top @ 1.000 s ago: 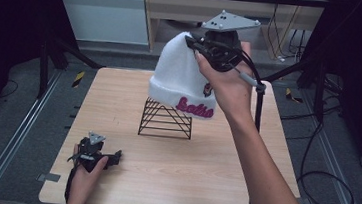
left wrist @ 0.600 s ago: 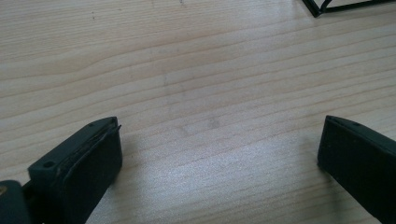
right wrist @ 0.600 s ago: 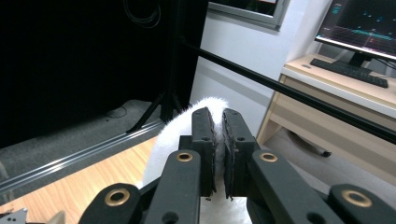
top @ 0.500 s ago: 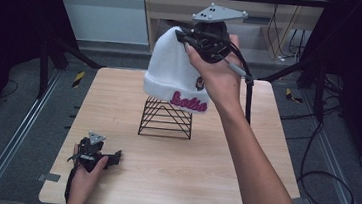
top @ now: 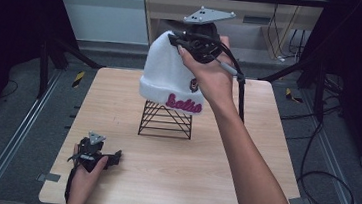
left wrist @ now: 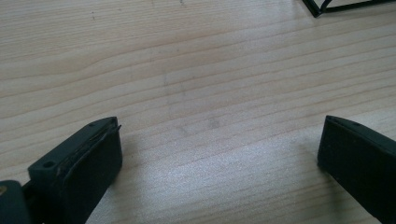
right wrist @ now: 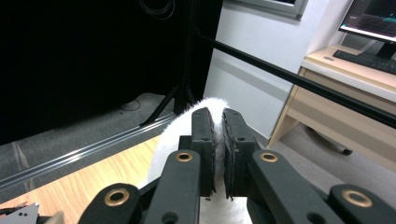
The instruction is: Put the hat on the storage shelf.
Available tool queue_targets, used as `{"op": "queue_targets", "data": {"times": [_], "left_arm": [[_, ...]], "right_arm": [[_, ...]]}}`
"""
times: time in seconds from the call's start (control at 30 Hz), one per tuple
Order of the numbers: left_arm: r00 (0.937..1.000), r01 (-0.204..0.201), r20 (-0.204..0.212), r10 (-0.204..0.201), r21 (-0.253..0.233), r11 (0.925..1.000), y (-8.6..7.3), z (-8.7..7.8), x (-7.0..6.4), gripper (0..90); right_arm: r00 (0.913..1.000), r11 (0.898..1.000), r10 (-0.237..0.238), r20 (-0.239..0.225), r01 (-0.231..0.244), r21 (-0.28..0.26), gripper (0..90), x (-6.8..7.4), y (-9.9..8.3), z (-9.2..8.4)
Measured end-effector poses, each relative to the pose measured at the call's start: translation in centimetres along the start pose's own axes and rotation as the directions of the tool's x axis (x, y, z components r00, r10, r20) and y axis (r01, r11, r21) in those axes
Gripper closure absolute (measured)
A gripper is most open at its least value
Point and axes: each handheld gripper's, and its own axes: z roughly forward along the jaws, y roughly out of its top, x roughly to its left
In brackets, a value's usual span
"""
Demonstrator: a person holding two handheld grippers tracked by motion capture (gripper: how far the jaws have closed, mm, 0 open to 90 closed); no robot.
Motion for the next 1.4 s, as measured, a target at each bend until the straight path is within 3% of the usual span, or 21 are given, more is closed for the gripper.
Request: {"op": "queue_targets", "data": {"times": [0.9, 1.4], "left_arm": [[1.0000, -0.003, 0.002, 0.003, 0.000, 1.0000, 0.0, 0.0, 0.0, 0.0], [1.0000, -0.001, 0.002, 0.001, -0.001, 1.0000, 0.0, 0.0, 0.0, 0.0]], "right_arm": [[0.9999, 0.997, 0.015, -0.002, -0.014, 0.074, 84.6, -1.4, -1.3, 4.1], [0.9998, 0.993, -0.009, -0.017, 0.011, 0.118, 84.3, -0.7, -3.3, 4.9]]}}
